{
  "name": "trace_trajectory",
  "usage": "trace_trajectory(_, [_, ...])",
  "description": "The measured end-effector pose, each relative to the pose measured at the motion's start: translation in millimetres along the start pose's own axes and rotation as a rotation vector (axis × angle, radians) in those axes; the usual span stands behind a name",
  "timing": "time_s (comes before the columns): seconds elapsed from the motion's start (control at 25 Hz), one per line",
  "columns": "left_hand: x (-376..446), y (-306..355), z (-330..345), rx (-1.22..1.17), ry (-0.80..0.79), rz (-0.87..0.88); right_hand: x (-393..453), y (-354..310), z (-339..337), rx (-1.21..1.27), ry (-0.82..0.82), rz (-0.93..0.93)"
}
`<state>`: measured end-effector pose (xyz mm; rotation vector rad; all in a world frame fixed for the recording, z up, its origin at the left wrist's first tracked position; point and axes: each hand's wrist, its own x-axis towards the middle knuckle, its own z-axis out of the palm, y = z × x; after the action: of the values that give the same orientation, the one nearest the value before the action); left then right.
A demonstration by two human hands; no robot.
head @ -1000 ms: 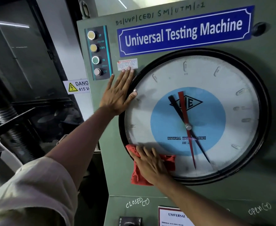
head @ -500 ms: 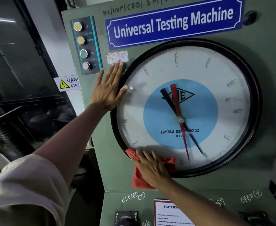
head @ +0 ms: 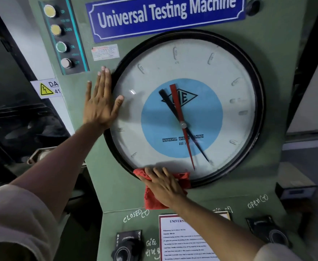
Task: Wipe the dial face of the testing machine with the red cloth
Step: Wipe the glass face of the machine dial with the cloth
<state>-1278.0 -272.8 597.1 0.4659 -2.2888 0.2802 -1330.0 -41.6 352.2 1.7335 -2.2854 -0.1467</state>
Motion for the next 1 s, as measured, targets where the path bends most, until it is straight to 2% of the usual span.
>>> trace_trajectory(0.2, [-2, 1, 1, -0.041, -0.007, -0.015, -62, 42, 12, -0.102, -0.145, -0.015])
trace_trajectory(0.32, [-4, 8, -1, -0.072, -0.014, -0.035, -87, 64, 14, -0.155, -0.145, 0.011])
trace_trajectory(0.44, [-7, 22, -2, -0.117, 0.000, -0.108, -85, 57, 13, -0.154, -0.164, 0.015])
trace_trajectory(0.56, [-7, 32, -2, -0.166, 0.039, -0.177, -80, 52, 17, -0.130, -0.100, -0.013])
trace_trajectory(0.8, [-17, 37, 14, -0.223, 0.112, -0.236, -129, 122, 20, -0.249, -0.152, -0.008])
trace_trajectory(1.0, [-19, 31, 16, -0.279, 0.081, -0.212, -155, 162, 9, -0.281, -0.202, 0.019])
